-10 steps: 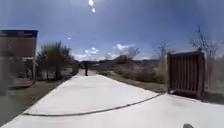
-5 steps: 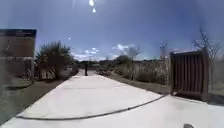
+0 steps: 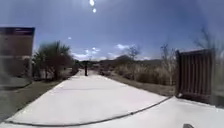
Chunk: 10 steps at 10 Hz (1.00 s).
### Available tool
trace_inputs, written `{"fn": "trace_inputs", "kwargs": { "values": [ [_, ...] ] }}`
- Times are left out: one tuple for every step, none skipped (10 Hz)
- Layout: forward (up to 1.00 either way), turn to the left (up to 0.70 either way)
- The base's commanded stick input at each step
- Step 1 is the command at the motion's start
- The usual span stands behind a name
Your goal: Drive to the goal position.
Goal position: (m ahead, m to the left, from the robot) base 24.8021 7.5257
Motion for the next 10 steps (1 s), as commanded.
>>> {"fn": "trace_inputs", "kwargs": {
  "values": [
    [0.70,0.05],
    [0.70,0.23],
    [0.70,0.35],
    [0.70,0.35],
    [0.70,0.35],
    [0.70,0.26],
    [0.70,0.12],
    [0.70,0.00],
    [0.70,0.00],
    [0.70,0.00]
  ]
}}
